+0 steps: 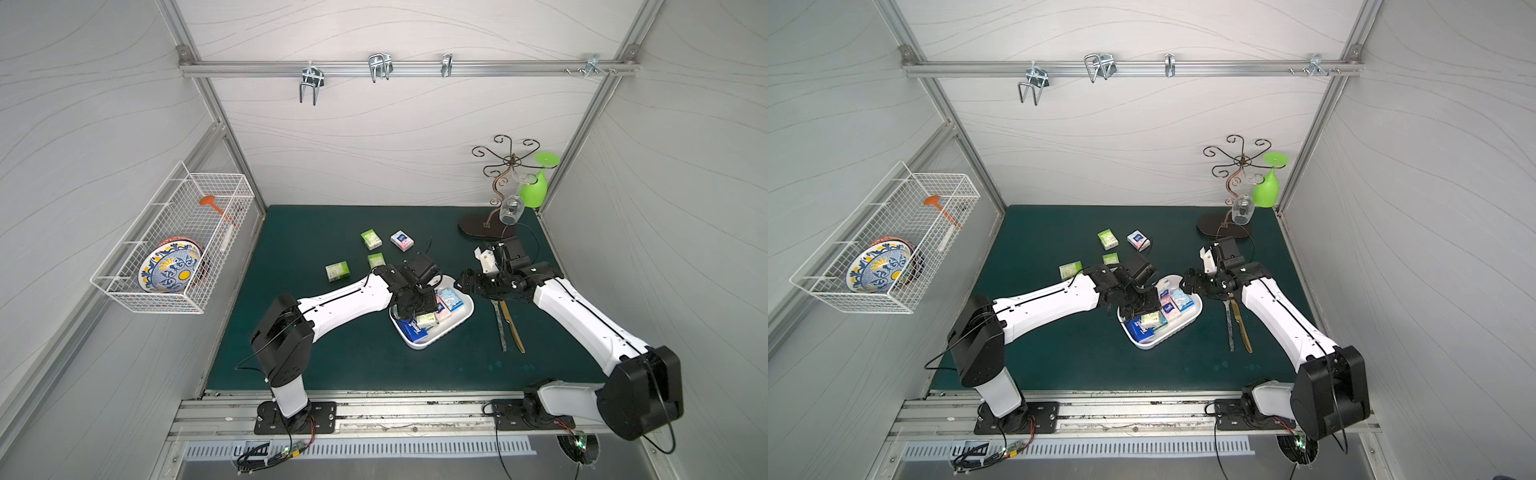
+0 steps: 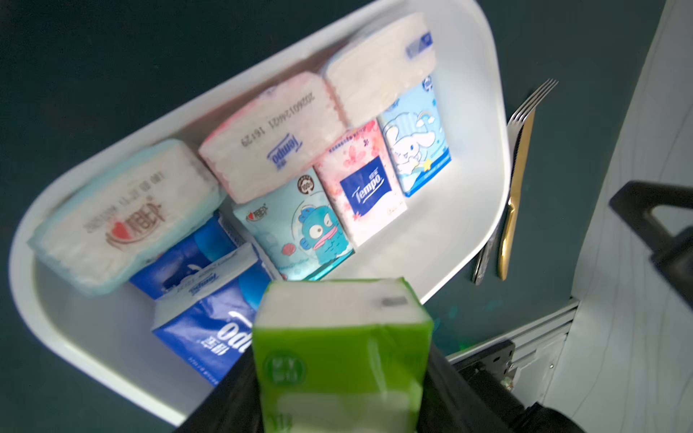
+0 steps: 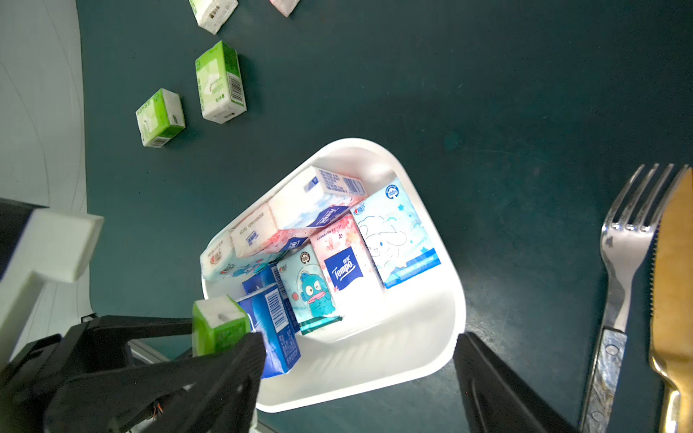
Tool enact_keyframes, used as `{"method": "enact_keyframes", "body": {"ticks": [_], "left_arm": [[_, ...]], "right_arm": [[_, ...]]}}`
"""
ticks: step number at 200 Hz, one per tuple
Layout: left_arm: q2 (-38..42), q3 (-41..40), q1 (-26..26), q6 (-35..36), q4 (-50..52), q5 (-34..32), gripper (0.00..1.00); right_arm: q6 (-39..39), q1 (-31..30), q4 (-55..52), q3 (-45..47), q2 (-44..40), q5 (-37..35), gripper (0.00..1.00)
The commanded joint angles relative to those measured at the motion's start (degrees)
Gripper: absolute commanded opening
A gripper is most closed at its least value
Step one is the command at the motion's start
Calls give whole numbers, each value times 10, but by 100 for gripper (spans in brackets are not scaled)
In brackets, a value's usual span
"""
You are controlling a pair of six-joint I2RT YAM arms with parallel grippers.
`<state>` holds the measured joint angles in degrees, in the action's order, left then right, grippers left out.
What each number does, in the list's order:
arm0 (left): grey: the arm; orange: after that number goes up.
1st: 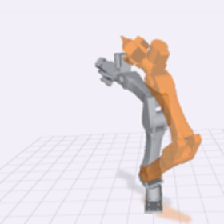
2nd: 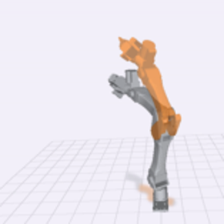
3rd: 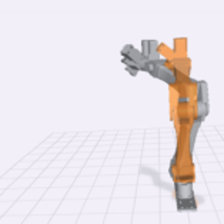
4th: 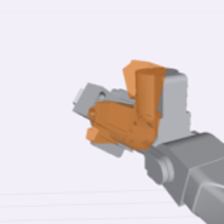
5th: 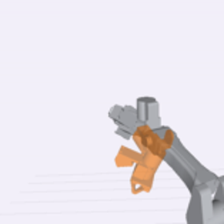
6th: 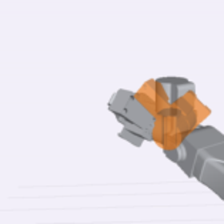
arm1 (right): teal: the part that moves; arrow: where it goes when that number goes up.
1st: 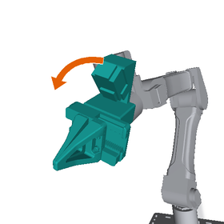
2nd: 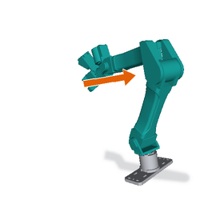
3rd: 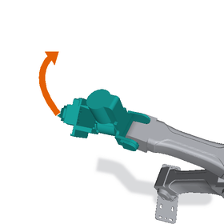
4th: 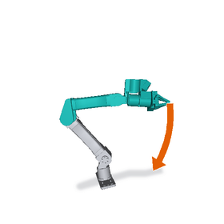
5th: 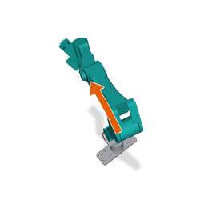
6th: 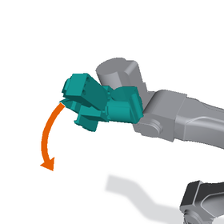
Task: Put the pocket tissues into the storage box
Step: Place the pocket tissues in the storage box.
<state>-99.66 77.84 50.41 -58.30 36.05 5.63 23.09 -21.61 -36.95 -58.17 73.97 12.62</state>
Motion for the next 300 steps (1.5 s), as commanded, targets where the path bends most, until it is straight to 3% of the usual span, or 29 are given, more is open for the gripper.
{"method": "enact_keyframes", "body": {"ticks": [1, 63, 103, 170, 210, 228, 264, 300], "left_arm": [[-17, -3, 2, -62, -43, -23, 59], [-62, 14, 4, -98, -45, -32, 61], [-48, 11, 3, -96, -31, -17, 69], [64, 20, 3, -10, -10, -70, 71], [133, -4, -3, 72, 10, -164, 72], [161, -34, -30, 99, 11, -160, 72], [200, -102, -151, 144, 11, -99, 73], [206, -118, -238, 202, 34, -104, 73]], "right_arm": [[-3, 3, -11, -7, -3, -7, 85], [-14, 6, -14, -4, -2, -16, 85], [-17, 6, -6, -2, 10, -2, 85], [-18, -74, 18, -20, 61, 21, 79], [4, -114, 50, -12, 90, 33, 79], [4, -127, 57, -11, 105, 43, 80], [4, -151, 67, -16, 133, 59, 80], [4, -175, 68, -31, 162, 60, 80]]}}
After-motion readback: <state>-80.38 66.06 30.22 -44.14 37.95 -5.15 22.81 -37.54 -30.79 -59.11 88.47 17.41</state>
